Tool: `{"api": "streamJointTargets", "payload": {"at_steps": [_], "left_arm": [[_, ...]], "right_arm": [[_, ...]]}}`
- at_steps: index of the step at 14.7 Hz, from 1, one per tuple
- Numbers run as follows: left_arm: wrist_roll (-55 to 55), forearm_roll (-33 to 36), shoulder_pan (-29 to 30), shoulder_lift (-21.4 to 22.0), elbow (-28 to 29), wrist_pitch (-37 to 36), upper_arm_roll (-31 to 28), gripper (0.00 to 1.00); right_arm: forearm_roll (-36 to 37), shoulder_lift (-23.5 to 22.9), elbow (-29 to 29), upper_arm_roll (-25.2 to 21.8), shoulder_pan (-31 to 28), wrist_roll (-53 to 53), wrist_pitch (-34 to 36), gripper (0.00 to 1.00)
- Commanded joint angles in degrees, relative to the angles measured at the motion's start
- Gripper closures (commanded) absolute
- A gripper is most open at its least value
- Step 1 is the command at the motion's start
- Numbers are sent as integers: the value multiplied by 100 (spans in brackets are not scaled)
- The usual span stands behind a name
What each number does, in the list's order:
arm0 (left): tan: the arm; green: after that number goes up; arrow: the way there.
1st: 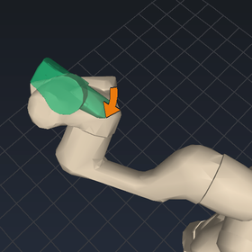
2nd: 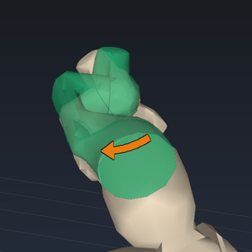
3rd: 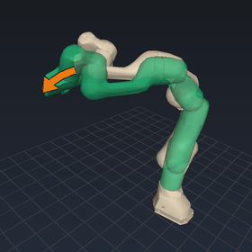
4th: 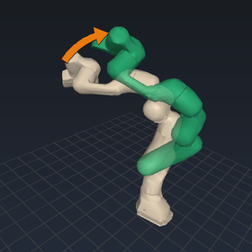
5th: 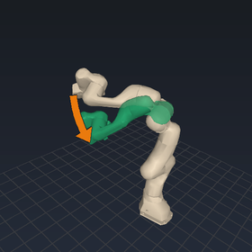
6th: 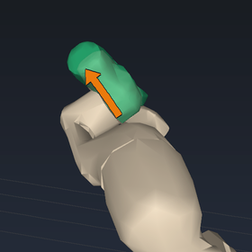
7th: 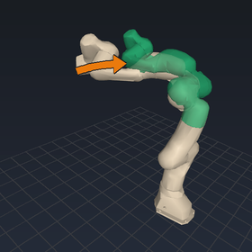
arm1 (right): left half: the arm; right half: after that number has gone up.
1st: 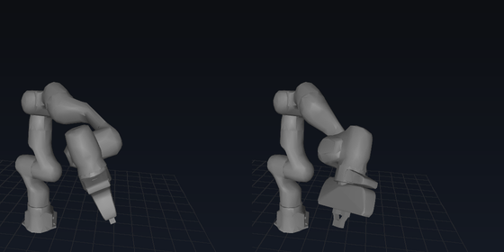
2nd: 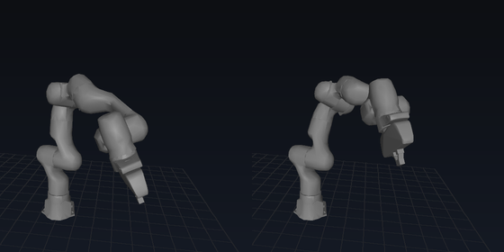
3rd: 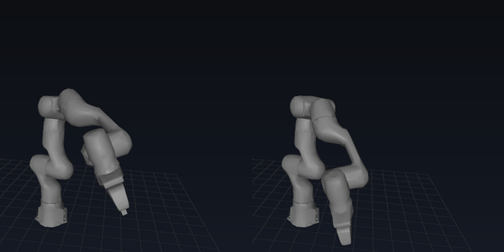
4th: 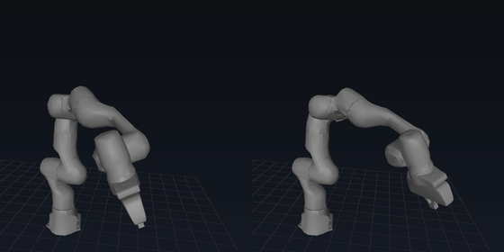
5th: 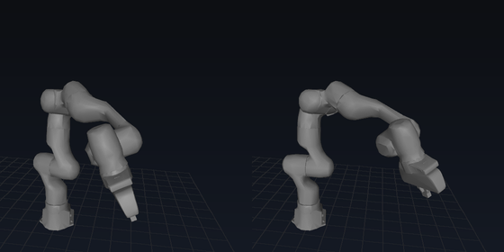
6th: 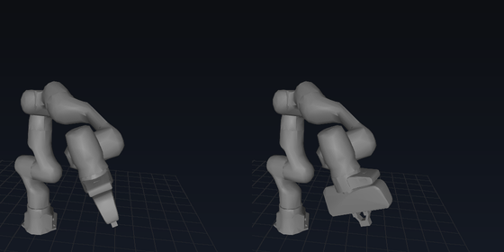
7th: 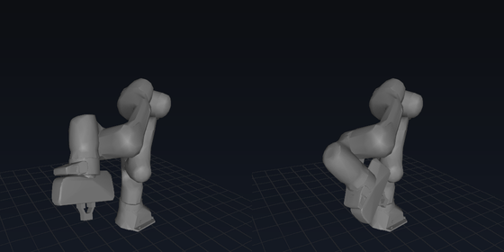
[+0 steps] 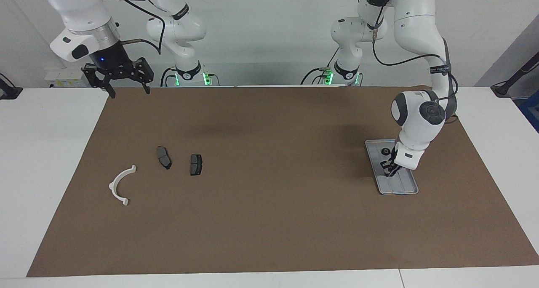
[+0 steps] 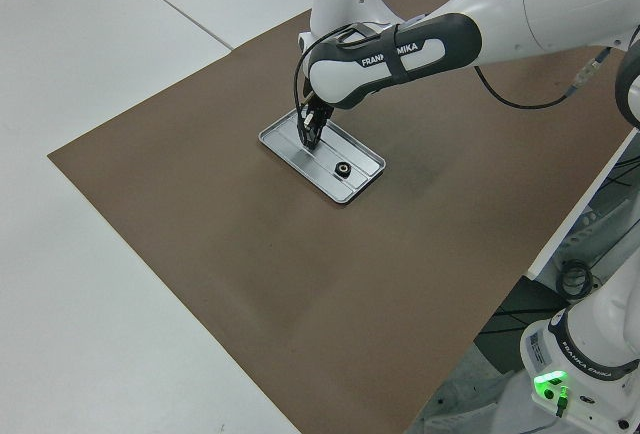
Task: Pick bearing gear from pile to tray
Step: 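Lower the part into the tray and open the left gripper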
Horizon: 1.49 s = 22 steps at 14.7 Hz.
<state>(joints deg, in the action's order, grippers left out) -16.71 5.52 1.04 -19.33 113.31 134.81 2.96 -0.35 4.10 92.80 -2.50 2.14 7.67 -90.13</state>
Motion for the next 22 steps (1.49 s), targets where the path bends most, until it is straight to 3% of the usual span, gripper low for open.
{"api": "streamJointTargets", "payload": {"at_steps": [1,10,12,13,14,15,18,22], "left_arm": [[115,19,168,79,209,134,38,80],[290,19,204,79,209,107,38,78],[291,19,195,79,209,99,38,61],[291,19,195,87,183,72,38,47],[299,19,195,79,148,46,30,9],[291,19,178,113,121,-15,38,0],[299,19,134,622,-168,-864,38,0],[308,19,99,1606,-362,-2324,73,0]], "right_arm": [[-106,-32,-8,143,-196,-90,49,0],[-106,-112,-8,179,-215,-151,-13,0],[-106,-112,-16,179,-179,-519,-13,0],[-106,-103,-8,197,-179,-564,4,0],[-106,-103,-16,188,-179,-582,-4,0],[-106,-103,-16,188,-179,-626,5,0],[-106,-59,-8,171,-179,-661,-4,0],[-106,-41,1,179,-188,-670,-4,0]]}}
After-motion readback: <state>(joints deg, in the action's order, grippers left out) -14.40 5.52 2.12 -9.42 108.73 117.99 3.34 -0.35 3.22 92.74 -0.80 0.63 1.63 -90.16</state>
